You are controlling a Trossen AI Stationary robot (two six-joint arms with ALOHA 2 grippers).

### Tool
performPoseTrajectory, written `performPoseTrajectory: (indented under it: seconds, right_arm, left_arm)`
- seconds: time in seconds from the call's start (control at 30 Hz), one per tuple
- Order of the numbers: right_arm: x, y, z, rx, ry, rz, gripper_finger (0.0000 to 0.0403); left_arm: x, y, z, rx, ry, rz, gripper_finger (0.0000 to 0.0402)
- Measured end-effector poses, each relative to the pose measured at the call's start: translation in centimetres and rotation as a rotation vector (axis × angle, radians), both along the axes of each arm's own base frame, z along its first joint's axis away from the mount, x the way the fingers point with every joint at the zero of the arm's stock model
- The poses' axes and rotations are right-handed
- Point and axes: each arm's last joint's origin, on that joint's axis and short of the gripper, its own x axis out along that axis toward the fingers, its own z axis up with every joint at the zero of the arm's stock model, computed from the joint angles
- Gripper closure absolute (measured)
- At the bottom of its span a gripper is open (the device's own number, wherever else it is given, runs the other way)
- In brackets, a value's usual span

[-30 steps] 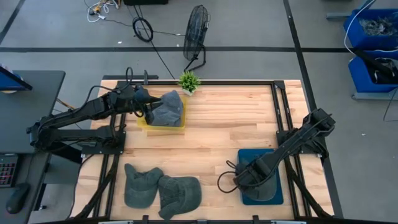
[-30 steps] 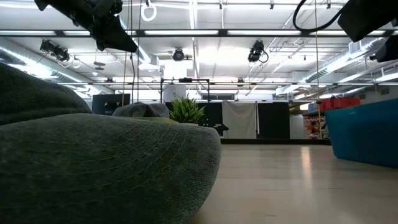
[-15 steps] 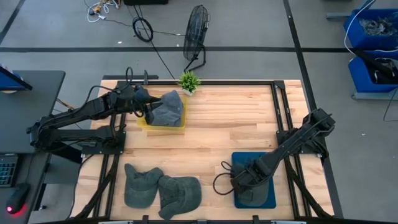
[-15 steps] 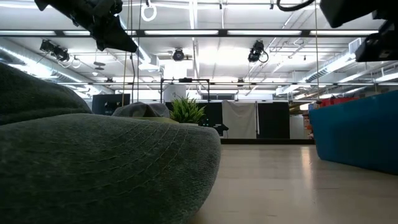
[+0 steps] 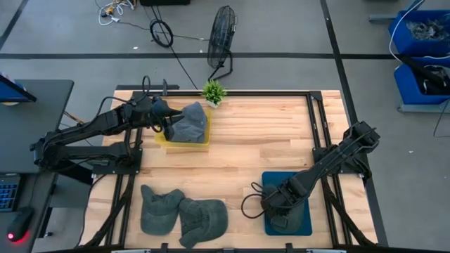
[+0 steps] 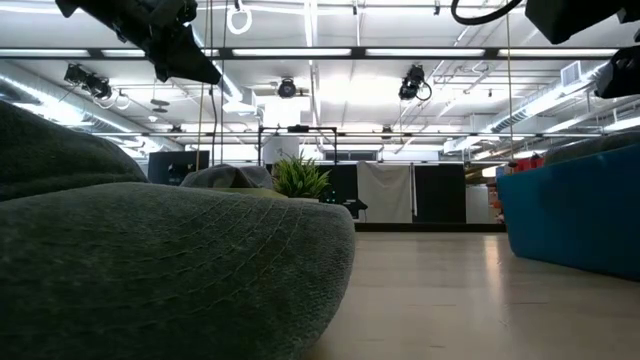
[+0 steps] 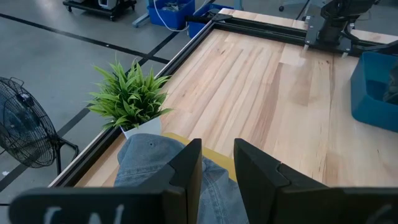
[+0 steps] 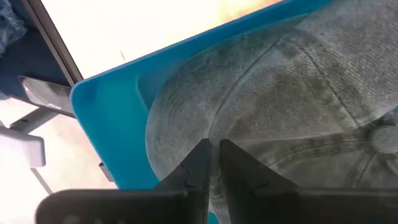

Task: Pick & Place hat
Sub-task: Put the right black cap into the blue bin

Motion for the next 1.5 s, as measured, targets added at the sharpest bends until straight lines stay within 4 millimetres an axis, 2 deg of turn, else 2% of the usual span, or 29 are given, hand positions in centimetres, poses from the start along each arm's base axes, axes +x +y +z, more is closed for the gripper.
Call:
performPoseTrajectory:
  seconds: [0.23, 0.5, 0.63, 0.9, 1.0, 1.1, 1.23, 1.33, 1.5]
  right_arm:
    - [-0.2, -0.2, 0.0, -0.004, 0.04, -0.052, 0.036]
    - [-0.2, -0.2, 0.1, 0.006, 0.056, -0.084, 0.0315]
    - [-0.6, -0.4, 0.4, 0.028, 0.118, -0.069, 0.0303]
    - [-1.1, -0.9, 4.5, -0.06, 0.208, -0.069, 0.032]
    - [-2.0, -1.2, 5.0, -0.128, 0.288, -0.104, 0.0334]
    - [-2.9, -1.0, 4.1, -0.207, 0.298, -0.083, 0.0356]
    - [-4.1, -0.5, 1.0, -0.255, 0.272, -0.034, 0.0393]
    - [-4.6, -0.3, -1.6, -0.254, 0.232, -0.057, 0.0395]
    - [-4.1, -0.6, -5.1, -0.198, 0.064, -0.085, 0.0398]
  left_arm:
    - [0.0, 0.0, 0.0, 0.0, 0.0, 0.0, 0.0303]
    - [0.0, 0.0, 0.0, 0.0, -0.001, 0.0, 0.0303]
    - [0.0, 0.0, 0.0, 0.001, -0.002, 0.0, 0.0303]
    - [0.1, 0.0, 0.2, 0.038, -0.002, -0.015, 0.0303]
    - [0.1, 0.0, 0.2, 0.045, 0.001, -0.019, 0.0303]
    - [0.1, 0.0, 0.2, 0.046, 0.004, -0.02, 0.0303]
    - [0.1, 0.0, 0.1, 0.048, 0.006, -0.021, 0.0303]
    - [0.1, 0.0, 0.1, 0.047, 0.007, -0.021, 0.0303]
    - [0.1, 0.0, 0.1, 0.047, 0.007, -0.02, 0.0303]
